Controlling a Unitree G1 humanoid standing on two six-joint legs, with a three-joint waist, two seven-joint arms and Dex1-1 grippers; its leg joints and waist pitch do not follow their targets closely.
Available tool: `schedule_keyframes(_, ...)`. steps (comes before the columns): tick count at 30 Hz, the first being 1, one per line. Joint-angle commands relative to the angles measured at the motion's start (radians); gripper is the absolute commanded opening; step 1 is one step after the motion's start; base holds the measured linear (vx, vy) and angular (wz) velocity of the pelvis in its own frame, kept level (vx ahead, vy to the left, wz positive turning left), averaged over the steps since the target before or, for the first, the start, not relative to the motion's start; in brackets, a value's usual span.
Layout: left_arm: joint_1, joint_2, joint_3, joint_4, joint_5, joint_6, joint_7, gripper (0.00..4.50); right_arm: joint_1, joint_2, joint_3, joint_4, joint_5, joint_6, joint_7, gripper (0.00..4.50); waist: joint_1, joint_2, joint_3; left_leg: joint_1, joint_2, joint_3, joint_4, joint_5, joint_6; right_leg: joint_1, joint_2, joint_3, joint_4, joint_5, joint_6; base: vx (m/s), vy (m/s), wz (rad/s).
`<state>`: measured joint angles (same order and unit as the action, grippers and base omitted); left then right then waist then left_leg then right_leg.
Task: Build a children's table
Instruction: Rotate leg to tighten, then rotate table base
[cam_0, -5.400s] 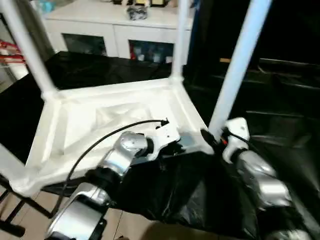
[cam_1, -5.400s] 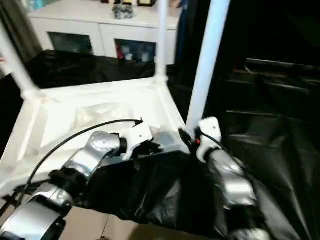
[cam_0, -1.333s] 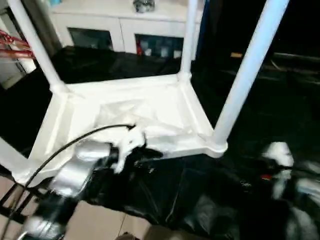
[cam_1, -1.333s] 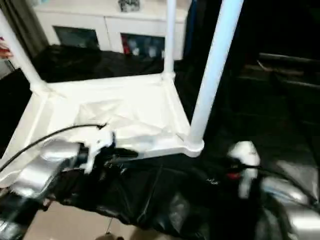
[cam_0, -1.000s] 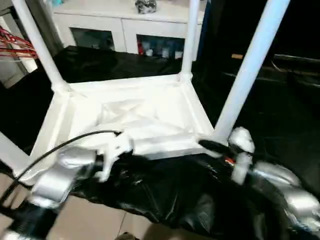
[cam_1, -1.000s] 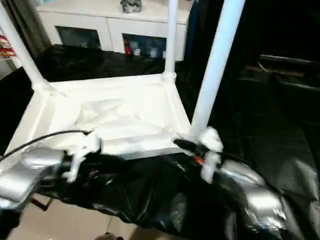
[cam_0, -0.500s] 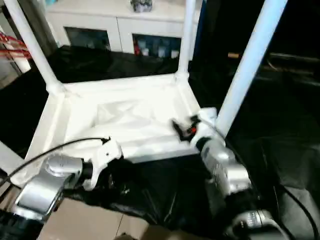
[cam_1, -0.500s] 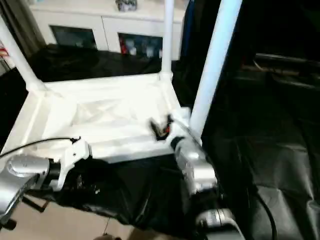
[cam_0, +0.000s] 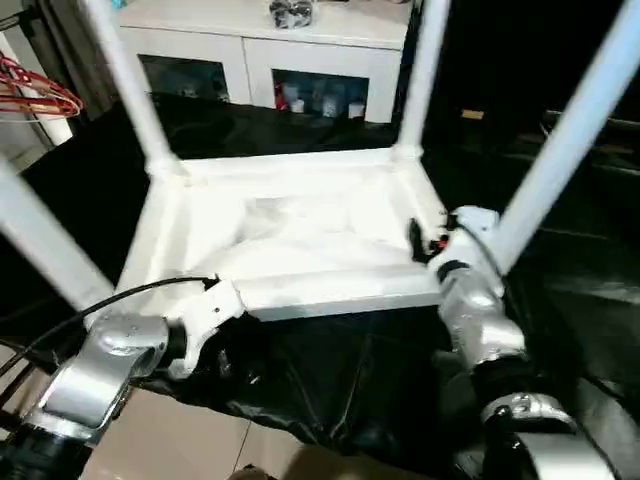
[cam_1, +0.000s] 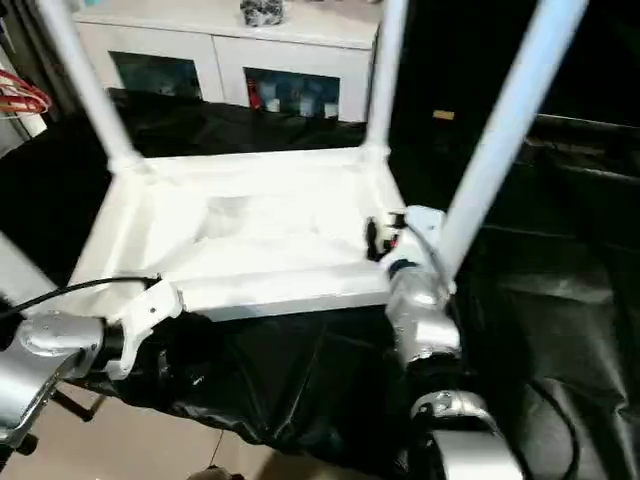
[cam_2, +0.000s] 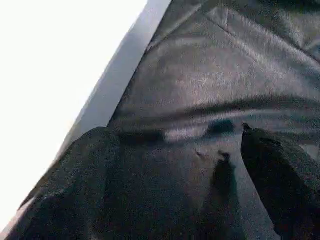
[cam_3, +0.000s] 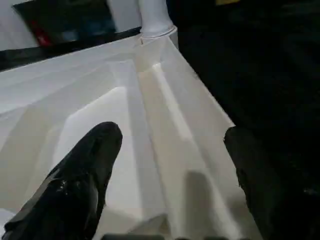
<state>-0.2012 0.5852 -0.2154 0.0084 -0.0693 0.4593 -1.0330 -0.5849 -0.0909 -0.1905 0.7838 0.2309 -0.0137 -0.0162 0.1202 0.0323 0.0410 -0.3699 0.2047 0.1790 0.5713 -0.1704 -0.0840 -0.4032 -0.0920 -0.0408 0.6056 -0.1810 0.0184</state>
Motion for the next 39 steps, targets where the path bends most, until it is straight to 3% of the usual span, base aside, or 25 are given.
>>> schedule_keyframes(1, -0.035, -0.020, 0.008, 0.045, 0.041, -0.044, 0.076, 4.48, -0.021, -0.065, -0.059, 0.049, 0.002, -0.035, -0.027, 3.80, -0.009, 0.007, -0.059, 0.019, 0.004, 0.002, -0.067, -0.289, -0.045, 0.032, -0.026, 0.025, -0.065, -0.198, -0.162, 0.000, 0.000, 0.00)
schedule_keyframes(8, -0.065, -0.060, 0.014, 0.108, 0.074, -0.116, 0.166, 4.48, -0.038, -0.134, -0.100, 0.092, 0.009, -0.055, -0.039, 3.80, 0.001, 0.006, -0.064, 0.012, 0.003, 0.002, -0.058, -0.253, -0.033, 0.037, -0.025, 0.021, -0.059, -0.159, -0.168, 0.000, 0.000, 0.00)
schedule_keyframes(11, -0.079, -0.098, 0.011, 0.163, 0.108, -0.192, 0.255, 4.48, -0.037, -0.215, -0.130, 0.130, 0.002, -0.076, -0.049, 3.80, 0.005, 0.005, -0.065, 0.012, 0.004, 0.002, -0.055, -0.266, -0.029, 0.037, -0.025, 0.021, -0.061, -0.167, -0.167, 0.000, 0.000, 0.00)
schedule_keyframes(12, -0.081, -0.105, 0.014, 0.169, 0.111, -0.202, 0.270, 4.48, -0.037, -0.222, -0.131, 0.134, 0.000, -0.080, -0.049, 3.80, 0.008, 0.011, -0.066, 0.011, 0.003, 0.001, -0.054, -0.265, -0.029, 0.037, -0.026, 0.020, -0.059, -0.166, -0.168, 0.000, 0.000, 0.00)
schedule_keyframes(14, -0.087, -0.121, 0.021, 0.186, 0.113, -0.222, 0.298, 4.48, -0.040, -0.232, -0.129, 0.149, -0.004, -0.094, -0.046, 3.80, 0.009, 0.005, -0.067, 0.008, 0.002, 0.001, -0.052, -0.259, -0.024, 0.038, -0.026, 0.018, -0.059, -0.158, -0.170, 0.000, 0.000, 0.00)
schedule_keyframes(15, -0.088, -0.133, 0.035, 0.200, 0.115, -0.254, 0.332, 4.48, -0.038, -0.236, -0.125, 0.148, -0.009, -0.103, -0.041, 3.80, 0.009, 0.018, -0.066, 0.009, 0.003, 0.000, -0.052, -0.265, -0.027, 0.036, -0.026, 0.018, -0.057, -0.158, -0.172, 0.000, 0.000, 0.00)
schedule_keyframes(16, -0.089, -0.141, 0.044, 0.213, 0.116, -0.280, 0.357, 4.48, -0.038, -0.239, -0.124, 0.151, -0.013, -0.110, -0.038, 3.80, 0.006, 0.009, -0.066, 0.006, 0.002, 0.000, -0.051, -0.271, -0.023, 0.038, -0.024, 0.017, -0.061, -0.156, -0.174, 0.000, 0.000, 0.00)
schedule_keyframes(17, -0.086, -0.158, 0.073, 0.220, 0.107, -0.312, 0.398, 4.48, -0.029, -0.235, -0.110, 0.128, -0.022, -0.116, -0.017, 3.80, 0.006, 0.017, -0.067, 0.006, 0.001, -0.001, -0.050, -0.272, -0.021, 0.038, -0.026, 0.017, -0.059, -0.156, -0.177, 0.000, 0.000, 0.00)
schedule_keyframes(19, -0.082, -0.173, 0.097, 0.226, 0.095, -0.332, 0.428, 4.48, -0.021, -0.230, -0.096, 0.108, -0.029, -0.122, 0.002, 3.80, 0.001, 0.014, -0.068, 0.003, 0.002, 0.000, -0.047, -0.268, -0.013, 0.040, -0.025, 0.016, -0.061, -0.138, -0.188, 0.000, 0.000, 0.00)
schedule_keyframes(21, -0.056, -0.212, 0.157, 0.213, 0.054, -0.381, 0.476, 4.48, 0.014, -0.203, -0.059, 0.024, -0.023, -0.118, 0.080, 3.80, -0.002, 0.013, -0.067, -0.003, 0.002, -0.001, -0.047, -0.256, -0.001, 0.042, -0.026, 0.014, -0.060, -0.131, -0.193, 0.000, 0.000, 0.00)
schedule_keyframes(22, -0.036, -0.226, 0.174, 0.196, 0.035, -0.395, 0.485, 4.48, 0.033, -0.191, -0.041, -0.014, -0.016, -0.113, 0.115, 3.80, -0.003, 0.026, -0.066, -0.005, 0.004, -0.004, -0.048, -0.263, 0.005, 0.043, -0.028, 0.013, -0.060, -0.134, -0.194, 0.000, 0.000, 0.00)
schedule_keyframes(23, -0.027, -0.231, 0.180, 0.188, 0.030, -0.400, 0.490, 4.48, 0.042, -0.186, -0.034, -0.031, -0.013, -0.111, 0.129, 3.80, -0.008, 0.015, -0.067, -0.009, 0.005, -0.005, -0.048, -0.252, 0.015, 0.047, -0.028, 0.012, -0.058, -0.117, -0.195, 0.000, 0.000, 0.00)
schedule_keyframes(24, -0.008, -0.241, 0.189, 0.170, 0.022, -0.408, 0.500, 4.48, 0.059, -0.177, -0.019, -0.064, -0.008, -0.105, 0.155, 3.80, -0.009, 0.015, -0.066, -0.010, 0.004, -0.006, -0.050, -0.245, 0.018, 0.047, -0.027, 0.011, -0.059, -0.126, -0.195, 0.000, 0.000, 0.00)
schedule_keyframes(26, 0.070, -0.273, 0.210, 0.104, 0.005, -0.437, 0.539, 4.48, 0.124, -0.148, 0.027, -0.185, 0.013, -0.076, 0.207, 3.80, -0.012, 0.027, -0.067, -0.011, 0.011, -0.007, -0.049, -0.251, 0.038, 0.045, -0.028, 0.013, -0.061, -0.125, -0.194, 0.000, 0.000, 0.00)
schedule_keyframes(29, 0.141, -0.302, 0.228, 0.057, 0.002, -0.476, 0.598, 4.48, 0.195, -0.130, 0.075, -0.312, 0.038, -0.041, 0.250, 3.80, -0.015, 0.029, -0.064, -0.012, 0.011, -0.006, -0.052, -0.266, 0.049, 0.040, -0.025, 0.014, -0.067, -0.165, -0.179, 0.000, 0.000, 0.00)
schedule_keyframes(34, 0.223, -0.369, 0.292, 0.003, 0.005, -0.521, 0.710, 4.48, 0.325, -0.146, 0.149, -0.513, 0.060, 0.039, 0.305, 3.80, -0.010, 0.033, -0.052, -0.004, 0.014, -0.009, -0.063, -0.380, 0.014, 0.028, -0.024, 0.017, -0.087, -0.343, -0.127, 0.000, 0.000, 0.00)
schedule_keyframes(35, 0.240, -0.392, 0.319, -0.001, 0.002, -0.538, 0.748, 4.48, 0.360, -0.147, 0.153, -0.563, 0.064, 0.065, 0.305, 3.80, -0.008, 0.030, -0.050, -0.002, 0.013, -0.010, -0.065, -0.402, 0.005, 0.023, -0.023, 0.019, -0.093, -0.373, -0.109, 0.000, 0.000, 0.00)
schedule_keyframes(39, 0.269, -0.447, 0.387, 0.001, -0.038, -0.559, 0.822, 4.48, 0.453, -0.140, 0.137, -0.689, 0.070, 0.129, 0.278, 3.80, -0.005, 0.025, -0.046, -0.007, 0.010, -0.013, -0.069, -0.416, -0.004, 0.022, -0.025, 0.021, -0.101, -0.441, -0.065, 0.000, 0.000, 0.00)
